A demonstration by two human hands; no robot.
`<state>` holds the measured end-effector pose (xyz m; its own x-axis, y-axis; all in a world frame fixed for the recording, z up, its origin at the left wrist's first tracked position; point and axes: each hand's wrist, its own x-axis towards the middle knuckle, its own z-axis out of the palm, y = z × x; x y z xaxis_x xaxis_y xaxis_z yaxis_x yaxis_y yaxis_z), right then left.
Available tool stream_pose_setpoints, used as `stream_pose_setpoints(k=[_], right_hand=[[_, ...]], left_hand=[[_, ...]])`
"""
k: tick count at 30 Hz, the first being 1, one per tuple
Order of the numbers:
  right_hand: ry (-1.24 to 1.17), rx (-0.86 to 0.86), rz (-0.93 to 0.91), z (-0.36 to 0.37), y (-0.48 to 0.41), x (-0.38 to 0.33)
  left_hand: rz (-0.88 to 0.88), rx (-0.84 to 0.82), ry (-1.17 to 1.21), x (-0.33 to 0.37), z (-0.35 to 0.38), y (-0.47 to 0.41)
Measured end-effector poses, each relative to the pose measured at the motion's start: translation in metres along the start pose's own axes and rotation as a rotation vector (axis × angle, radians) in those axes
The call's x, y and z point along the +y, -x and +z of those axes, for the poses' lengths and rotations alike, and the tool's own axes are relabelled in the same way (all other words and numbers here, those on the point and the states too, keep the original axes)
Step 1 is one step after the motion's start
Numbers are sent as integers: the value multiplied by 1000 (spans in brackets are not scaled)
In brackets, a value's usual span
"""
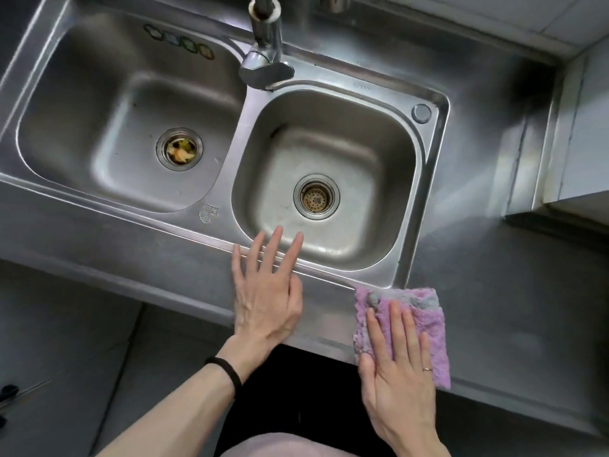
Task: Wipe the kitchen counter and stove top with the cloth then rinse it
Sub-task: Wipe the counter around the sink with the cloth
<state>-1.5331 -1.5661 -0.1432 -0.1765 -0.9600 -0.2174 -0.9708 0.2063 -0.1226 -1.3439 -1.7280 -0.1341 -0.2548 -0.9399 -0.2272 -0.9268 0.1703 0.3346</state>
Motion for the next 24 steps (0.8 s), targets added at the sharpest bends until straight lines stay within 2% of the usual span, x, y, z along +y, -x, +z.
stream_pose_setpoints(k=[3, 7, 17, 20, 24], right_hand=[[-5, -14, 36, -1, 1, 2], [-42, 5, 56, -7, -22, 8], [-76, 54, 183, -46, -188, 70], [-89, 65, 216, -44, -181, 65], [-106, 68, 195, -20, -96, 40]], left_hand=[[10, -48, -79, 30, 17, 3], [19, -26, -142, 29, 25, 5], [-6, 40, -166, 35, 30, 6], [-10, 55, -168, 36, 31, 5], [-19, 54, -188, 40, 28, 6]])
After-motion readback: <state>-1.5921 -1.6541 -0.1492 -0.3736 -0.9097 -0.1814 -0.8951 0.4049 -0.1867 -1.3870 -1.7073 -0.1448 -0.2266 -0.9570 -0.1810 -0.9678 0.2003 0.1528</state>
